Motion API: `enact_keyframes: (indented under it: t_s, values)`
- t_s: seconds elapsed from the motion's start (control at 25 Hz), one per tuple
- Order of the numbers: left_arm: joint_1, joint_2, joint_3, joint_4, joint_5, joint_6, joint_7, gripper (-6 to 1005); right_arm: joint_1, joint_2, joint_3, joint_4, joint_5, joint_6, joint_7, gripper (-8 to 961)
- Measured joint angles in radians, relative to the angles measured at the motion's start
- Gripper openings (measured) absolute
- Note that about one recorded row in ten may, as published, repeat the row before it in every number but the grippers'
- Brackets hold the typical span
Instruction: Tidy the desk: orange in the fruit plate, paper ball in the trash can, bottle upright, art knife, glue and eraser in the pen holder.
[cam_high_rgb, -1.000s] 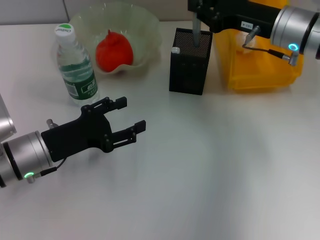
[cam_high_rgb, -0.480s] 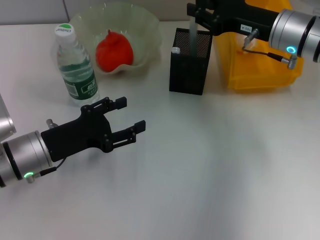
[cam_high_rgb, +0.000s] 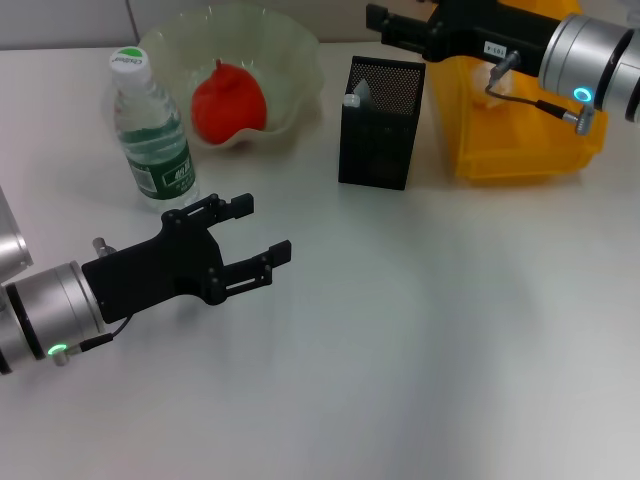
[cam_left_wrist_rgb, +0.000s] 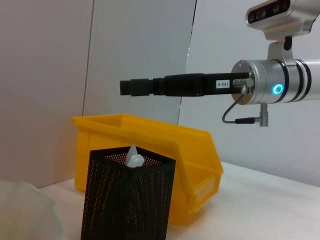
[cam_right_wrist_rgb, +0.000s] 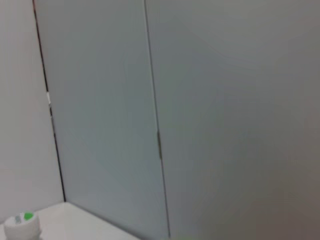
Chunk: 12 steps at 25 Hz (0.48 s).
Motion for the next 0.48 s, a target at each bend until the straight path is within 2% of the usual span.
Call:
enact_keyframes:
  t_s: [0.16, 0.28, 0.4, 0.48]
  values:
    - [0.000, 0.000, 0.000, 0.000, 0.000, 0.002, -0.001, 797, -0.007, 0.001, 0.008, 0.004, 0.044, 0.000, -0.005, 635]
    - [0.000, 0.000, 0.000, 0.000, 0.000, 0.003, -0.002, 797, -0.018, 0.000, 0.008, 0.015, 0.135, -0.003, 0.003, 682]
    - [0.000, 0.000, 0.000, -0.001, 0.000, 0.006, -0.004, 797, -0.032, -0.007, 0.007, 0.024, 0.218, -0.033, 0.073, 730]
    - [0.001, 0.000, 0.000, 0.000, 0.000, 0.008, -0.006, 797, -0.046, -0.011, 0.007, 0.020, 0.232, -0.083, 0.132, 729]
